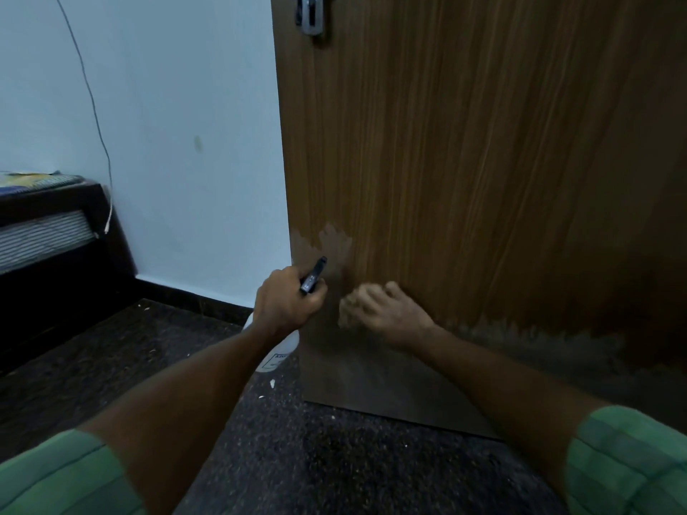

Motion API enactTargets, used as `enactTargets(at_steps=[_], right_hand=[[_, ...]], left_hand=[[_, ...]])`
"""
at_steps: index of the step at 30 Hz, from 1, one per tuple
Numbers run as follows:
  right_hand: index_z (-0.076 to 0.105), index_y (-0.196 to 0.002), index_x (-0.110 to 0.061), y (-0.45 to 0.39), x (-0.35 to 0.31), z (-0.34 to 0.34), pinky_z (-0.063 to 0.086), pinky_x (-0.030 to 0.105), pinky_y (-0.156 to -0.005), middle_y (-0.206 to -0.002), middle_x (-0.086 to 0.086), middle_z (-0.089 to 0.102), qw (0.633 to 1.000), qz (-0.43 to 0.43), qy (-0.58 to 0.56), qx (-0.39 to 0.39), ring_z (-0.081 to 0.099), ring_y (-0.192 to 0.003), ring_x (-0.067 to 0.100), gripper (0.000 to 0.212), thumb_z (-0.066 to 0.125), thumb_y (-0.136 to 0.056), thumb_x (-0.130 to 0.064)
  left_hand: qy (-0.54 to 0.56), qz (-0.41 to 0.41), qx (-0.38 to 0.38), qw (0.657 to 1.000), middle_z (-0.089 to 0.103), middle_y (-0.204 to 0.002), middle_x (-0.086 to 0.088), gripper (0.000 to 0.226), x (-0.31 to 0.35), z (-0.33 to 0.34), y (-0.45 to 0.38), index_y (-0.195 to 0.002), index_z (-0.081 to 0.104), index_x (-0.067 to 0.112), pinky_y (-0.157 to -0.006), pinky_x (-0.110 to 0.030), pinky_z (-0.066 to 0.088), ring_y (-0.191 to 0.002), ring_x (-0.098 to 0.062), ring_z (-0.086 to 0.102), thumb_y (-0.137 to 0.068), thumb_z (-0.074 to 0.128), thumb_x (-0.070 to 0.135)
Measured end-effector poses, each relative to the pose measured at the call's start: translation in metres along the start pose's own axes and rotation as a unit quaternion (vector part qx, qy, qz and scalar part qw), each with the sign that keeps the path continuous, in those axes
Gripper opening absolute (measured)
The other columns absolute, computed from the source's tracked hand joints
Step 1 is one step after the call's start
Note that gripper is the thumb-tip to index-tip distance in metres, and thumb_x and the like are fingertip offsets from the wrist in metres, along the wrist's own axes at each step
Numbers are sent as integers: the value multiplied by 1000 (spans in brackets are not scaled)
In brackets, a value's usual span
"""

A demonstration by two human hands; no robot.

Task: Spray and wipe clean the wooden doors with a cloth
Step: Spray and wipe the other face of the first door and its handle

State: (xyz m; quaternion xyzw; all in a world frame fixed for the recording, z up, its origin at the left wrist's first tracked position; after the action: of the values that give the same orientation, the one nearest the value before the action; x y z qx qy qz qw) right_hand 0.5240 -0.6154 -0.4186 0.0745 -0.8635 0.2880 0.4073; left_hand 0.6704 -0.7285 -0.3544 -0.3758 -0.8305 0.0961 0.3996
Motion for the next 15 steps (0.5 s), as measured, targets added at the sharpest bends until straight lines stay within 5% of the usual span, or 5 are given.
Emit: enactTargets(at_steps=[3, 9, 15], right_hand=[[54, -148, -28, 12, -15, 12, 38, 45, -88, -133, 10, 52, 998, -45, 24, -29, 48, -114, 29, 63, 70, -88, -33], [46, -154, -29, -15, 81, -48, 37, 46, -85, -126, 15, 49, 945, 306, -11, 114, 48, -101, 31, 62, 66, -95, -30], [43, -156, -24, -16, 12, -3, 41, 48, -90, -135, 16, 42, 999, 52, 10, -7, 43, -113, 33, 79, 73, -84, -34]], left_hand=[[-8, 4, -2, 1000, 58, -58, 3, 37, -3, 0, 2, -64, 55, 25, -51, -26, 39, -53, -17, 57, -96, 70, 34], [-3, 3, -16, 1000, 57, -57, 3, 37, -10, 9, 0, -65, 54, 26, -50, -25, 37, -50, -14, 55, -96, 70, 35], [4, -15, -34, 999, 60, -62, -1, 34, -9, 18, -1, -69, 57, 23, -54, -34, 51, -56, -21, 61, -95, 71, 38]])
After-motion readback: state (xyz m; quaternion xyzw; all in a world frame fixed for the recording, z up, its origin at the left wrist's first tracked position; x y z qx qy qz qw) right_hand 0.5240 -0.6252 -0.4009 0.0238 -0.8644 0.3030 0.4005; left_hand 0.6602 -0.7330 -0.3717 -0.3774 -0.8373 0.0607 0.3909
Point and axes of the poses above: each hand's wrist, its own y-axis away from the middle knuckle, its own z-axis out of the palm, x = y × z, the point moved 8 cm from there along -y, towards the middle knuckle
